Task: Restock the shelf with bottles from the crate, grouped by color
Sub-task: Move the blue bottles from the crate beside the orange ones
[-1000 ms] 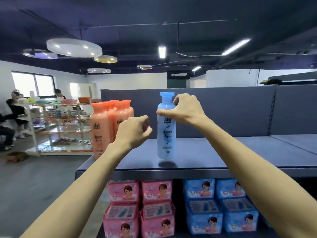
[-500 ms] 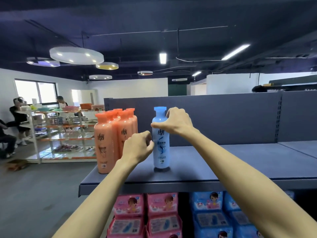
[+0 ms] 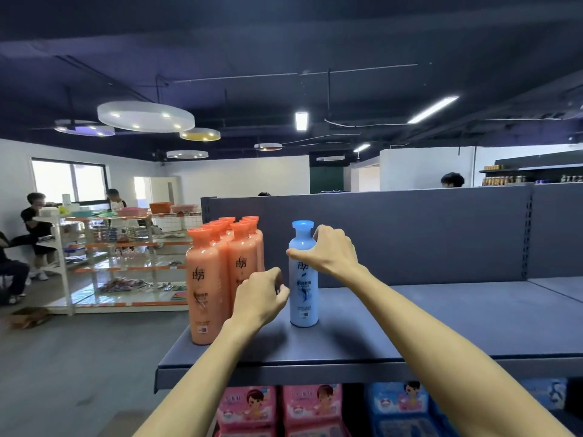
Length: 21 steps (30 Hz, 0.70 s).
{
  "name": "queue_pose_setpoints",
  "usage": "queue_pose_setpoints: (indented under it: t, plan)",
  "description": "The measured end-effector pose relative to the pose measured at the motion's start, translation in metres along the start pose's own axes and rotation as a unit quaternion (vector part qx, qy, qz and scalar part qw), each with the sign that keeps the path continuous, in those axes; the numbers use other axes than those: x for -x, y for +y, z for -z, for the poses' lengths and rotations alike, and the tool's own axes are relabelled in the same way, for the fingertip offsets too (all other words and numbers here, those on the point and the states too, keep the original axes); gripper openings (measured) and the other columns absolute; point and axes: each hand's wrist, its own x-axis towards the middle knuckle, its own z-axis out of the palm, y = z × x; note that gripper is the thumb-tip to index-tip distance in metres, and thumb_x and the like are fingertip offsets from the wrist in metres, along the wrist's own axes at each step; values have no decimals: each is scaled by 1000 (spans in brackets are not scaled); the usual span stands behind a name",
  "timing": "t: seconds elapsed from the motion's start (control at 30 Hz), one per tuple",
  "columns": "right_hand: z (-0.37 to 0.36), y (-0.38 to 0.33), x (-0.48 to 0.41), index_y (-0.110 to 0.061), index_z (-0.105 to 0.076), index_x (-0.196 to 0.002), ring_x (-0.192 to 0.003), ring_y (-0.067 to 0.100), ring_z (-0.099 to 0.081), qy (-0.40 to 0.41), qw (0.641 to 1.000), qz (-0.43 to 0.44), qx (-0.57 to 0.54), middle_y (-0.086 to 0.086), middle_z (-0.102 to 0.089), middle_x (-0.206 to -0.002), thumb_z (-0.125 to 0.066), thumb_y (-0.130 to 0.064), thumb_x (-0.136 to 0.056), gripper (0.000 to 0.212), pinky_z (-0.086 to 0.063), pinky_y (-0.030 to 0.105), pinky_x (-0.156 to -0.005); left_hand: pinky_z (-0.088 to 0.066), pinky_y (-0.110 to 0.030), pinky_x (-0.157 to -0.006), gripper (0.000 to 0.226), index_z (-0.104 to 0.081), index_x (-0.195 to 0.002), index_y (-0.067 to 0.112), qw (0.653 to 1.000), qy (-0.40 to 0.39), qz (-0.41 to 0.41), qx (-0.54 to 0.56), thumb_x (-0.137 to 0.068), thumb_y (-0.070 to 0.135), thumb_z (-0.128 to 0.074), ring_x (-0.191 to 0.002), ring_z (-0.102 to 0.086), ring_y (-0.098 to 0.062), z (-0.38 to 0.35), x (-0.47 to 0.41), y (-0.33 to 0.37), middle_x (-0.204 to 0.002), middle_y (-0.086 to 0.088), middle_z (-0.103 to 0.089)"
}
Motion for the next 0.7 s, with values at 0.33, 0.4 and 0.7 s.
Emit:
queue_pose_setpoints:
  t: [0.33, 0.4, 0.7]
  plan:
    - [-46, 49, 36, -20, -47, -110, -88, 14, -65, -176, 982, -5, -73, -3, -64, -104, -80, -39, -70, 56, -58, 32, -74, -46, -31, -62, 13, -56, -90, 21, 1000, -16, -20, -8, -85, 33, -53, -73, -60, -26, -19, 5, -27, -76, 3, -66]
    - [-53, 59, 42, -21, -53, -112, -87, 8, -66, -191, 978, -10, -83, -7, -66, -105, -82, -38, -69, 54, -56, 25, -69, -44, -30, -60, 12, -55, -88, 21, 1000, -10, -19, -8, -85, 32, -52, -70, -60, -26, -19, 4, -35, -74, 3, -65]
    - [-79, 57, 29, -16, -57, -113, -90, 12, -67, -177, 980, -10, -86, -3, -68, -108, -83, -38, -73, 53, -58, 28, -73, -42, -32, -59, 11, -55, -87, 20, 1000, -3, -11, 11, -85, 31, -53, -71, -59, -29, -34, 12, -40, -74, 2, -65]
